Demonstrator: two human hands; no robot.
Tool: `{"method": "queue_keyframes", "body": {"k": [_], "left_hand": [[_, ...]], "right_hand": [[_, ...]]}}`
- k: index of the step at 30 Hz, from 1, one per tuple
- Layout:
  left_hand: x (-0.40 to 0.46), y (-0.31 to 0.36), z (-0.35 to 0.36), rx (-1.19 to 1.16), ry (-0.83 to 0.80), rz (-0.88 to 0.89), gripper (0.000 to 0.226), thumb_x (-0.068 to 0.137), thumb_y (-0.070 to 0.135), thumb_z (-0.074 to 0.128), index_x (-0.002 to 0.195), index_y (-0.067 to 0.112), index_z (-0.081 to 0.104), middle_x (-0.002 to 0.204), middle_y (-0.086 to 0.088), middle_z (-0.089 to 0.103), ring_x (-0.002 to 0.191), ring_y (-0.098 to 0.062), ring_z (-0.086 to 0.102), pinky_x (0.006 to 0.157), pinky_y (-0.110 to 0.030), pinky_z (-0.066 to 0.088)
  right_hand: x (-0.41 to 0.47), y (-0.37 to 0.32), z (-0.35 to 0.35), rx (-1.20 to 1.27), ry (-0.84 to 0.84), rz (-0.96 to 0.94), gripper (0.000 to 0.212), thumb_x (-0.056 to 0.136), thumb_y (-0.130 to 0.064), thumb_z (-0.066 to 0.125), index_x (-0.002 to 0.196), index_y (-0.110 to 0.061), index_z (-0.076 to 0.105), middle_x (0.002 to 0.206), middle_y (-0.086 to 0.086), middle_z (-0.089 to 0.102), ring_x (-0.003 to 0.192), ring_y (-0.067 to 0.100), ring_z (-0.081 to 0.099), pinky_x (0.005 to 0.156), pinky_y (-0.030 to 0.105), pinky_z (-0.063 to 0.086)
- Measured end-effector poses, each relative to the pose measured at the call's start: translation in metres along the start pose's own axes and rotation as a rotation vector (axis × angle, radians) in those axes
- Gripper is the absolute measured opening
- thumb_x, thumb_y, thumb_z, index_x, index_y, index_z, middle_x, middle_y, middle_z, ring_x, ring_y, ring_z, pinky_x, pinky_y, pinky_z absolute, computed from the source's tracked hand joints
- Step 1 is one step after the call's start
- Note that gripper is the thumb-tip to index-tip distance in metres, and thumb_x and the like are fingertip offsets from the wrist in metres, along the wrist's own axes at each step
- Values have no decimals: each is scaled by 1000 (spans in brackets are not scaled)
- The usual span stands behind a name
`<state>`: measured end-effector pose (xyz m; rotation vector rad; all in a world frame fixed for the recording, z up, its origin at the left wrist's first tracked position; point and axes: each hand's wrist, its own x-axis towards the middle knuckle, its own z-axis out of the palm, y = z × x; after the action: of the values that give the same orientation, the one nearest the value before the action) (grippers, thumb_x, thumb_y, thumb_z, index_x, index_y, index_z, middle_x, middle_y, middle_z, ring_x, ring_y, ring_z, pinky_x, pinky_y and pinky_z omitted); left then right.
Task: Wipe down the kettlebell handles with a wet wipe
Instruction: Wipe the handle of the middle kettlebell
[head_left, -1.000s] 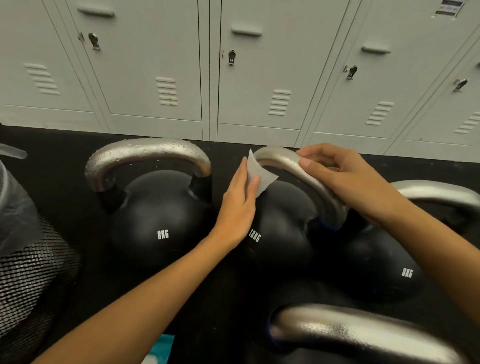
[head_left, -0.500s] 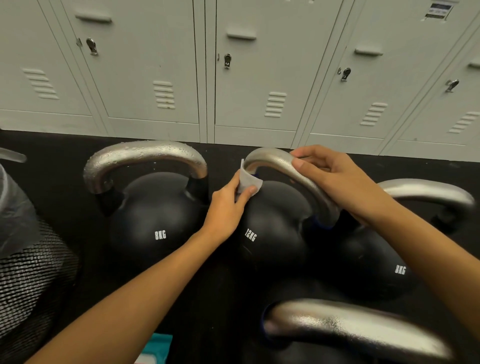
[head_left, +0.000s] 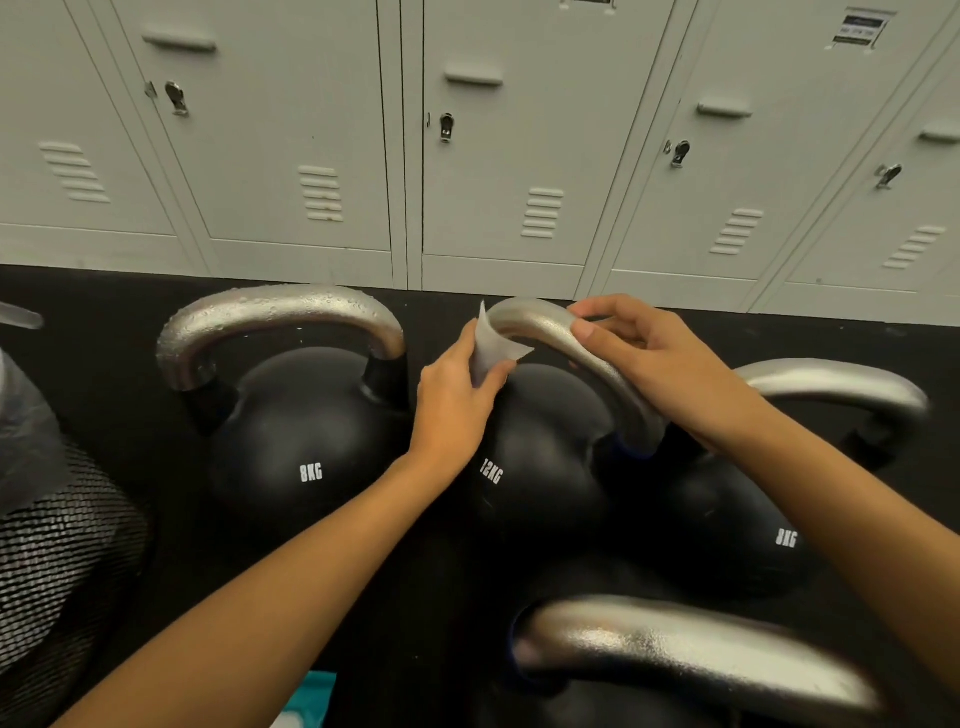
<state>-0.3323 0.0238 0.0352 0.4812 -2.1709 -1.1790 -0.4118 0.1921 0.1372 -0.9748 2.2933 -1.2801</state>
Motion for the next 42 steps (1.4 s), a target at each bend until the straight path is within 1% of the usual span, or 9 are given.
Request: {"method": "queue_keyframes", "body": {"k": [4, 9, 14, 19, 28, 32, 34, 38, 42], "left_hand": [[-5, -11, 2, -111, -104, -134, 51, 91, 26, 65, 139, 19, 49, 113, 1, 69, 108, -9, 63, 98, -24, 47], [0, -6, -7, -139, -209, -186, 44, 98, 19, 52, 142, 19, 45, 110, 6, 64, 111, -12, 59, 80, -2, 40], [12, 33, -14, -461, -268, -194, 71, 84, 39, 39, 152, 24, 27, 150, 9, 34, 134, -2, 30, 105, -20, 23], [35, 59, -17, -255, -327, -54, 54, 100, 52, 21, 112, 26, 67, 116, 3, 63, 113, -13, 54, 101, -28, 36], [49, 17, -19, -191, -378, -423, 46, 105, 36, 25, 116, 11, 62, 110, -6, 64, 104, -11, 54, 89, -20, 26], [53, 47, -20, -106, -347, -262, 40, 101, 38, 32, 101, 12, 63, 96, -5, 62, 91, -20, 53, 74, -27, 35], [49, 64, -14, 12, -319, 25, 34, 97, 37, 33, 81, 14, 53, 80, -1, 53, 79, -20, 46, 72, -31, 36], [21, 74, 9, 430, -141, 518, 34, 98, 34, 31, 80, 18, 56, 78, 6, 49, 81, -25, 50, 96, -45, 36], [-12, 83, 35, 640, -91, 829, 33, 97, 30, 35, 94, 13, 63, 93, -6, 61, 98, -27, 56, 114, -50, 20]], "right_hand": [[-1, -1, -1, -1, -5, 3, 27, 96, -43, 56, 120, -32, 61, 98, -8, 73, 96, 9, 67, 92, 28, 49], [0, 1, -2, -23, -15, 13, 29, 95, -46, 56, 122, -34, 60, 103, -8, 72, 102, 12, 66, 98, 35, 49], [-2, -2, -6, -22, -10, 1, 26, 97, -45, 53, 117, -34, 65, 102, -13, 71, 95, 4, 65, 90, 23, 48], [-6, -1, -13, 4, 119, -16, 35, 103, -46, 37, 113, -29, 66, 105, -9, 70, 93, 6, 66, 88, 21, 49], [-16, 8, -31, 101, 149, 89, 32, 103, -41, 39, 108, -25, 66, 107, -1, 70, 88, 11, 70, 77, 23, 53], [-20, 14, -32, 43, 121, 94, 20, 101, -27, 52, 114, -24, 67, 106, -7, 71, 89, 3, 68, 68, 12, 50], [-20, 16, -32, 34, 131, 88, 19, 100, -23, 54, 112, -25, 68, 106, -7, 71, 91, 3, 68, 69, 11, 49], [-17, 17, -34, 70, 223, 35, 18, 98, -15, 56, 101, -28, 68, 102, -2, 73, 96, 12, 69, 86, 29, 54], [-15, 12, -39, 141, 328, 2, 19, 99, -9, 53, 102, -21, 67, 97, -1, 72, 89, 10, 67, 82, 26, 55]]}}
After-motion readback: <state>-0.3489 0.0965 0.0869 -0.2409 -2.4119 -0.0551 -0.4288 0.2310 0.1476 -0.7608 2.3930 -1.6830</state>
